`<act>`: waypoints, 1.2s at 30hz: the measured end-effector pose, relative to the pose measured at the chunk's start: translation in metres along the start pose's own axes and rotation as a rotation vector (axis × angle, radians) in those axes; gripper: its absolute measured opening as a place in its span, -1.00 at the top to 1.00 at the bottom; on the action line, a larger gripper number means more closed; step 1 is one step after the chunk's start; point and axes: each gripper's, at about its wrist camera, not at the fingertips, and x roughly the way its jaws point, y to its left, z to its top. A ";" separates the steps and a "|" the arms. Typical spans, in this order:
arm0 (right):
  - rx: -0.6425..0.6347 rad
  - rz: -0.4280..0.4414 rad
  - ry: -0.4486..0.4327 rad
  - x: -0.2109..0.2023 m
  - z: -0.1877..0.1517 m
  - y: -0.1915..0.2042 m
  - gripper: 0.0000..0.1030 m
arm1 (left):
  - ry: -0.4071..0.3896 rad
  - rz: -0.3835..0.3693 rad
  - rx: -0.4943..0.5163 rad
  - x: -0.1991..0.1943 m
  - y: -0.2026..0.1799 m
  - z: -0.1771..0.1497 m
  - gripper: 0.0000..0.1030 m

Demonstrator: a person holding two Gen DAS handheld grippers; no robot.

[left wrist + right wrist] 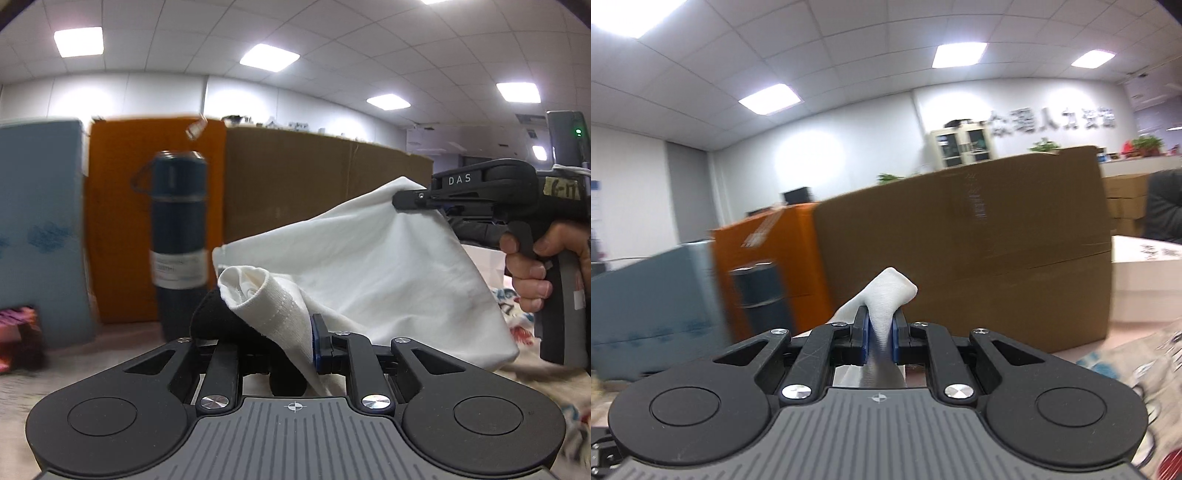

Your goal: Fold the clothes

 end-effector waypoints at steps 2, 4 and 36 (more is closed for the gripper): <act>-0.006 -0.041 0.025 0.015 0.001 -0.016 0.79 | 0.036 -0.022 -0.060 0.022 -0.005 -0.001 0.67; -0.019 -0.081 0.053 0.028 -0.002 -0.033 0.79 | 0.068 -0.043 -0.107 0.039 -0.007 -0.005 0.67; 0.283 -0.155 0.331 -0.027 -0.063 -0.090 -0.27 | 0.181 -0.158 -0.430 0.061 0.057 -0.028 0.20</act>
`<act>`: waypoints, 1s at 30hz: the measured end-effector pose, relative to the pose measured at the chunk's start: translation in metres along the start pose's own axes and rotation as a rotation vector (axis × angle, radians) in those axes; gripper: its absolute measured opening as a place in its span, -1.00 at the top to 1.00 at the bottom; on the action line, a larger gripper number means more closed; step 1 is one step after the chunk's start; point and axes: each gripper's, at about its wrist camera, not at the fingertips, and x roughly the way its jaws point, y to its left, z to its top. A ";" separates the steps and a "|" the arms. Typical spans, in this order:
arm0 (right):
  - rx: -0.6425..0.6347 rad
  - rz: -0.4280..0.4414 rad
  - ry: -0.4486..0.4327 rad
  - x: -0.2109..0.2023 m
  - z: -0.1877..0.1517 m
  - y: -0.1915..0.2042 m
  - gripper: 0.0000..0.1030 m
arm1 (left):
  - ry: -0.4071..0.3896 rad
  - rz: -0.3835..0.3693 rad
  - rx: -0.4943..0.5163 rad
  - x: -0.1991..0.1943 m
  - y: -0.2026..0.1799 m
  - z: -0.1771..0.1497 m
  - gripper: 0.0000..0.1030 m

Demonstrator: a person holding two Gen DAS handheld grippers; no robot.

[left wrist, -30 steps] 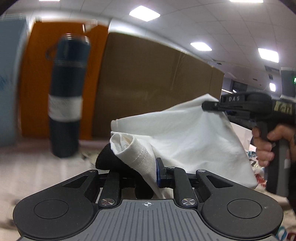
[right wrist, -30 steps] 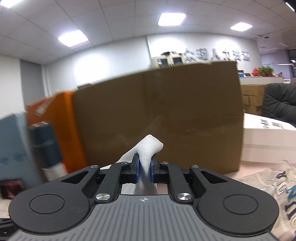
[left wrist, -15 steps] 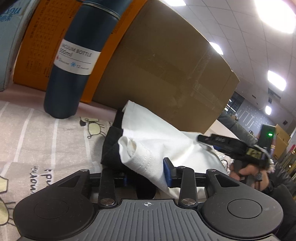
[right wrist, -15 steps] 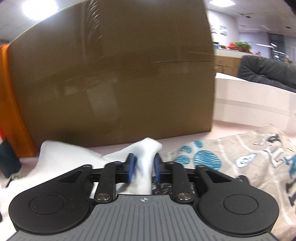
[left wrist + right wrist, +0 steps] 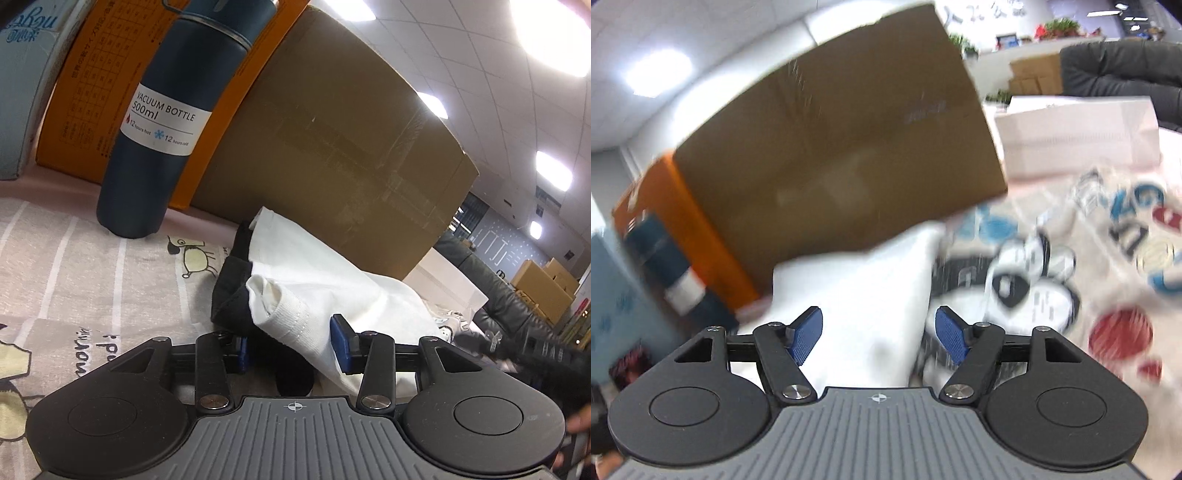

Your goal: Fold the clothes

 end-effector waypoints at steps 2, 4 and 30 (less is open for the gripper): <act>0.020 0.024 0.040 0.000 -0.010 -0.001 -0.22 | -0.006 0.000 -0.002 0.001 -0.001 0.001 0.20; 0.047 0.029 0.065 0.000 -0.017 -0.002 0.12 | -0.009 0.001 -0.007 0.003 -0.001 0.002 0.20; -0.053 -0.212 -0.017 -0.026 -0.041 0.007 -0.15 | -0.042 0.285 0.108 -0.007 -0.020 0.005 -0.75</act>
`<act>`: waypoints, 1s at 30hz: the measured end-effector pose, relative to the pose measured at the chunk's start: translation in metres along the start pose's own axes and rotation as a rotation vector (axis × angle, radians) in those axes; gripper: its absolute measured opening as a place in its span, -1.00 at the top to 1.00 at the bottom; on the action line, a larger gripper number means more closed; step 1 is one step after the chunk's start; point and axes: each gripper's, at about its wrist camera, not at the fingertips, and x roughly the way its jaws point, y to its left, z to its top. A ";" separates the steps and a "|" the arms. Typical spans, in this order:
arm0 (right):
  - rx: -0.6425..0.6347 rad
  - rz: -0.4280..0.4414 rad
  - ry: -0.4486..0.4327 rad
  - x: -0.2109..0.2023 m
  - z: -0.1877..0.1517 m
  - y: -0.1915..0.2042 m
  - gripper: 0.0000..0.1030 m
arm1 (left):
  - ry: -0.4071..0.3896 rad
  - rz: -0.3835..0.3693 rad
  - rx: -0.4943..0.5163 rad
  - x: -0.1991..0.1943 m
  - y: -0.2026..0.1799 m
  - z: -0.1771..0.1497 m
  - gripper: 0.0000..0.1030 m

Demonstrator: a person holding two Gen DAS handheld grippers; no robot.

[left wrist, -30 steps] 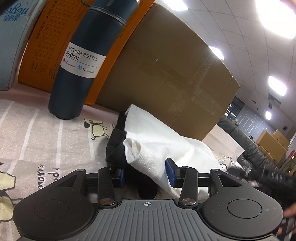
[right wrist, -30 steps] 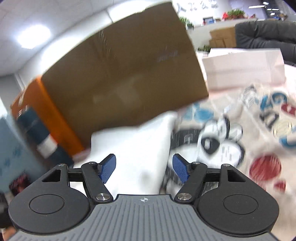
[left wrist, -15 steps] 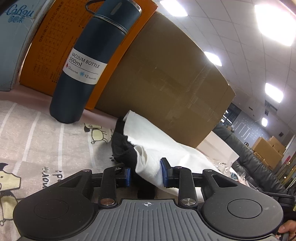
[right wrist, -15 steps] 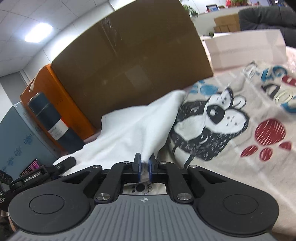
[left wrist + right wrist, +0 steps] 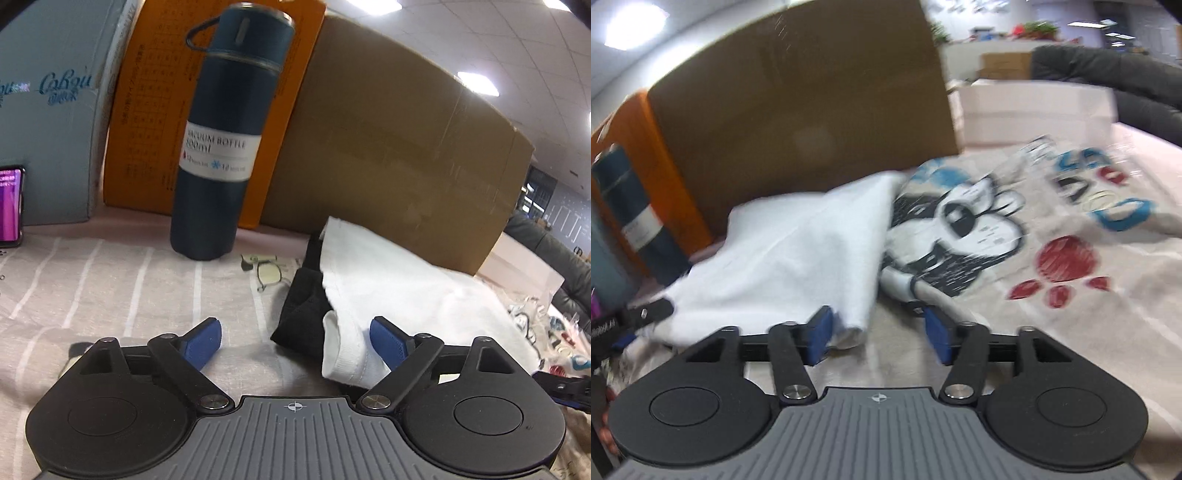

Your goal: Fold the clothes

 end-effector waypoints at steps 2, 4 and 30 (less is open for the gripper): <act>0.006 -0.002 -0.046 -0.018 0.001 0.001 -0.33 | -0.044 -0.014 0.001 -0.010 -0.002 0.003 -0.77; -0.011 0.004 -0.087 -0.036 0.002 0.008 -0.42 | -0.085 -0.027 0.009 -0.024 -0.004 0.006 -0.86; -0.150 0.166 -0.439 -0.170 -0.042 0.137 -1.00 | -0.336 -0.139 0.153 -0.160 0.022 -0.007 -1.00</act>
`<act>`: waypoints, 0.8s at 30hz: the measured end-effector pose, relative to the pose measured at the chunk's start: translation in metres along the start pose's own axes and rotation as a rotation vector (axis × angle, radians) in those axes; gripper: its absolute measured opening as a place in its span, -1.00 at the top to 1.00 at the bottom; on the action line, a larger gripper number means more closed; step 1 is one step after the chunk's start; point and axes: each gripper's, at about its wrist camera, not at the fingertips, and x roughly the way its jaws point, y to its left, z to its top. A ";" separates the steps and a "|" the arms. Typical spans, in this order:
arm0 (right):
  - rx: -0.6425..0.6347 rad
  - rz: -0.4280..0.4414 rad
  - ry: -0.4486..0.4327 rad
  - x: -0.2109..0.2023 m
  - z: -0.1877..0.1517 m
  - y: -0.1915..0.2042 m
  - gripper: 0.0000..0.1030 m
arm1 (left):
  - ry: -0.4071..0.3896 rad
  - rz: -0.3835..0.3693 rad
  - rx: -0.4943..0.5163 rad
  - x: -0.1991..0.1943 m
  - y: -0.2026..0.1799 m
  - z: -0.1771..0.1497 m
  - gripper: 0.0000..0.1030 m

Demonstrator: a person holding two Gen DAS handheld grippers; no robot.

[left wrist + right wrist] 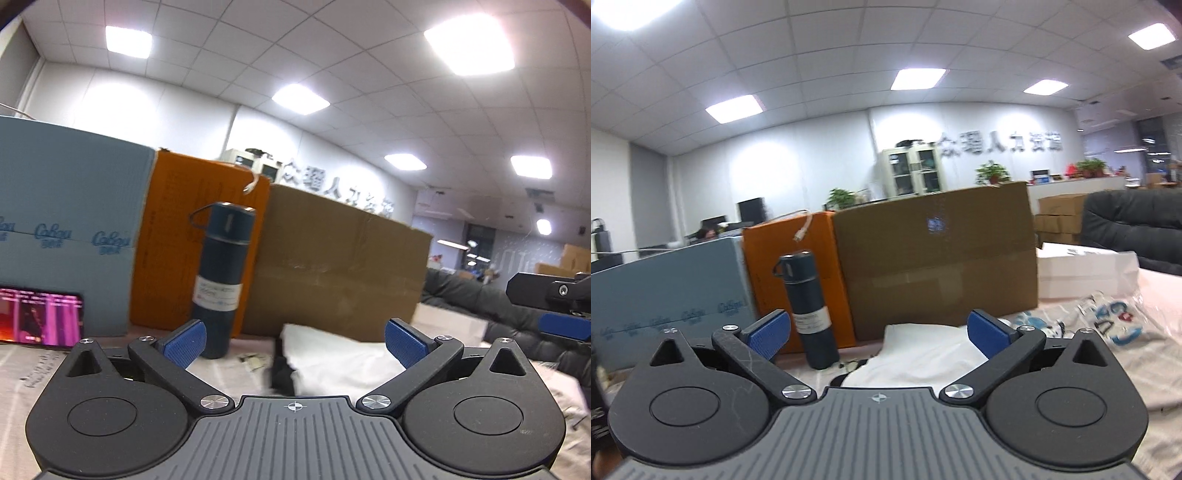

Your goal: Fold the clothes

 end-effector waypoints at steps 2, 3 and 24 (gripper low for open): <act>0.027 -0.046 -0.024 0.008 -0.010 0.001 -1.00 | 0.003 0.023 0.027 0.005 0.002 -0.003 -1.00; 0.048 -0.074 -0.036 0.013 -0.015 0.002 -1.00 | 0.006 0.030 0.043 0.009 0.003 -0.004 -1.00; -0.118 -0.388 -0.149 0.068 -0.087 0.019 -1.00 | -0.053 0.065 0.080 0.023 0.019 -0.033 -1.00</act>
